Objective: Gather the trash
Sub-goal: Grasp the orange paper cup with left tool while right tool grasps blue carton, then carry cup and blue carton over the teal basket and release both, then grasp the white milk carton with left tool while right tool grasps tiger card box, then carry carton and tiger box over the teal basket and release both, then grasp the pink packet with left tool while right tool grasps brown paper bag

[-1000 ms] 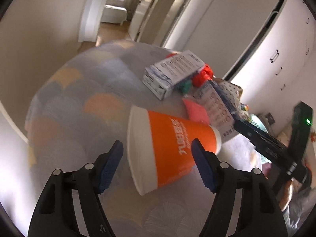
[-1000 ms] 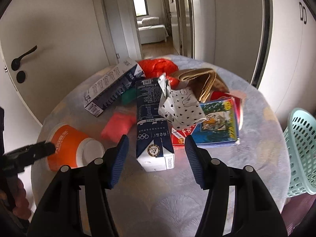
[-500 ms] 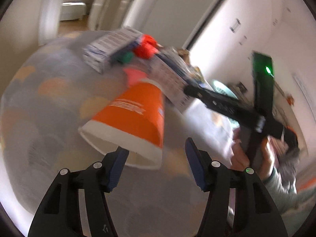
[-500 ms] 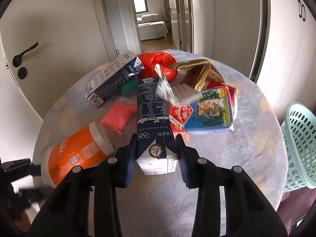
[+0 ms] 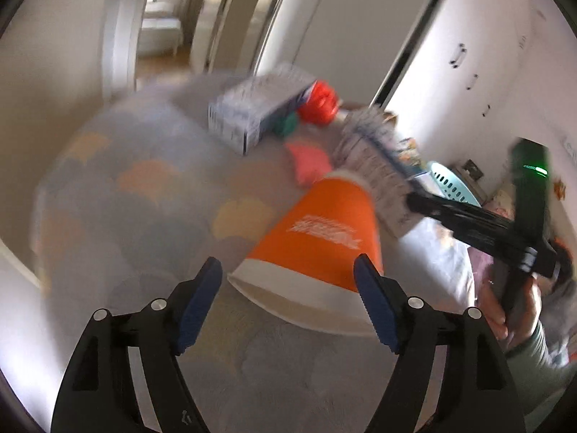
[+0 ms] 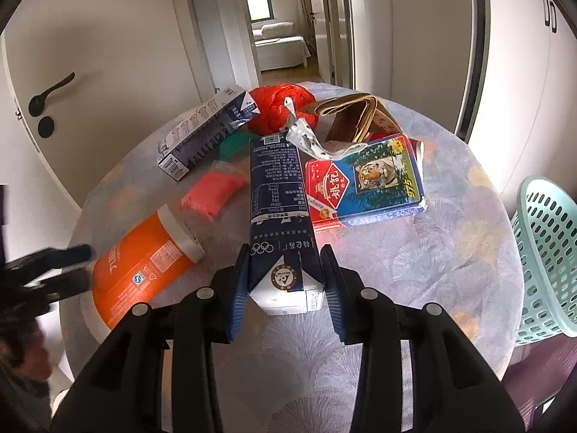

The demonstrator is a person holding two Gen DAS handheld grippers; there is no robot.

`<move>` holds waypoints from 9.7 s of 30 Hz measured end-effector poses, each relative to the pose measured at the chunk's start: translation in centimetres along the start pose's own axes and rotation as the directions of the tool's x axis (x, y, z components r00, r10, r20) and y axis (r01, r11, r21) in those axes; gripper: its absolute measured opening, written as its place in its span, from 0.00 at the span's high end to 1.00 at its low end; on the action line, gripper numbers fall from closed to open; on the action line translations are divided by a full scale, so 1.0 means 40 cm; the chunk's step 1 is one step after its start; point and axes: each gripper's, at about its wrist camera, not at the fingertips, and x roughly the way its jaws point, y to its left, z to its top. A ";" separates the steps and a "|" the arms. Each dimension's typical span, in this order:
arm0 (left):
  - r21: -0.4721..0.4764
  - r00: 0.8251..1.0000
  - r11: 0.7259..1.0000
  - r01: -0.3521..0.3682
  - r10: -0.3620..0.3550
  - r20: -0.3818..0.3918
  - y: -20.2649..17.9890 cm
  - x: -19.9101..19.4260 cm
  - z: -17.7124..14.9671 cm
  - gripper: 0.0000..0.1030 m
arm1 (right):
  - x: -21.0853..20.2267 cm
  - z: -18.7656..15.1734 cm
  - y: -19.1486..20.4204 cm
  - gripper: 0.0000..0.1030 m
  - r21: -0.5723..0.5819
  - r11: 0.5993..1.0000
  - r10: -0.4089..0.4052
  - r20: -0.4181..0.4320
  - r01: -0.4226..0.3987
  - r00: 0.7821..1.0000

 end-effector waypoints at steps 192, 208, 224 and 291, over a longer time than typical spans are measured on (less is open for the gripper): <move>0.018 0.965 0.964 -0.264 0.264 0.002 0.009 0.195 0.250 0.49 | 0.105 0.000 0.006 0.32 -0.166 0.970 0.144 -0.200 -0.179 0.969; 0.001 0.965 0.975 -0.223 0.220 0.142 -0.056 0.039 0.253 0.49 | 0.063 0.006 0.070 0.42 -0.202 0.968 0.129 -0.109 -0.149 0.986; 0.248 0.980 0.968 0.025 -0.073 0.187 -0.484 0.110 0.327 0.49 | -0.266 0.081 -0.309 0.42 0.078 0.977 -0.209 0.171 0.198 0.963; 0.011 0.979 0.990 -0.138 0.135 0.153 -0.115 0.063 0.252 0.29 | -0.082 0.185 -0.231 0.42 0.131 0.987 -0.115 0.131 0.097 0.985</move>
